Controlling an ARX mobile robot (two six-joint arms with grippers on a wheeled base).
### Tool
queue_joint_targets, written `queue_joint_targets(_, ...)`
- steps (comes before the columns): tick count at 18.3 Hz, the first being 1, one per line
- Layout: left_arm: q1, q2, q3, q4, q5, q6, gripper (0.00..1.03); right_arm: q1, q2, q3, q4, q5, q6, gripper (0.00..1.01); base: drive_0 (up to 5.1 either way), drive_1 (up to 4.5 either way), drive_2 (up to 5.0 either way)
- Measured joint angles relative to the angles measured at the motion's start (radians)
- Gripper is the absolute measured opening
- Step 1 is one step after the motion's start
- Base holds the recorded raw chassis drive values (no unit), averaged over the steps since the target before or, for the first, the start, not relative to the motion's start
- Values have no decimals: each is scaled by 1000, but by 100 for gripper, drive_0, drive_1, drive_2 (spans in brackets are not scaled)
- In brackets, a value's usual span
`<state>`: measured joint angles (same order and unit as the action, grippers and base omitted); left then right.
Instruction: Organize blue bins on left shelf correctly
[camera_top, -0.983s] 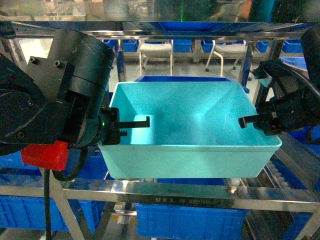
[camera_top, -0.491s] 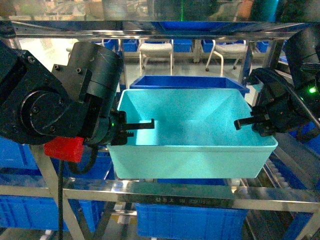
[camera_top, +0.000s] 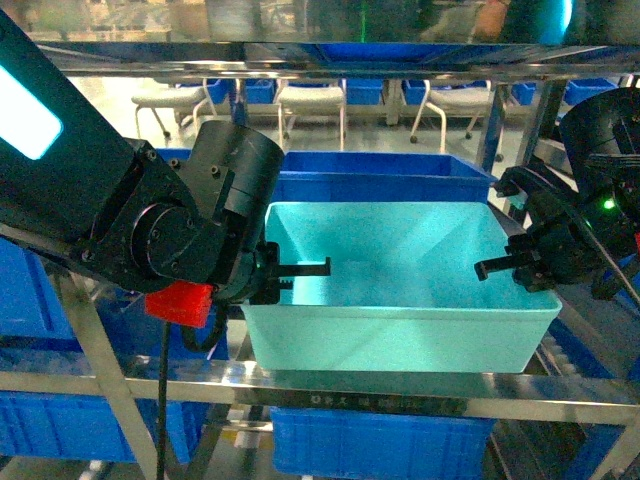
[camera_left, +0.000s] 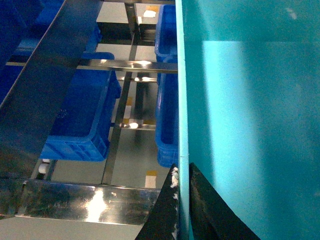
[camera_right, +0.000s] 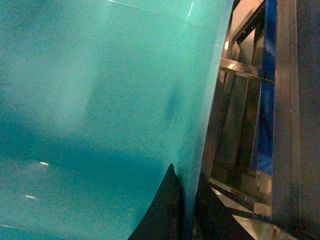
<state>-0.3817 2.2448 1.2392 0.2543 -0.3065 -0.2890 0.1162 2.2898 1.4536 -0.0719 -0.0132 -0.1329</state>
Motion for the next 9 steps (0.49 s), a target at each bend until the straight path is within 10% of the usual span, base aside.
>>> queue_joint_targets(9,0,32,28,-23,1,-2,2,0,32,19,-24,10,0,3,0,0,0)
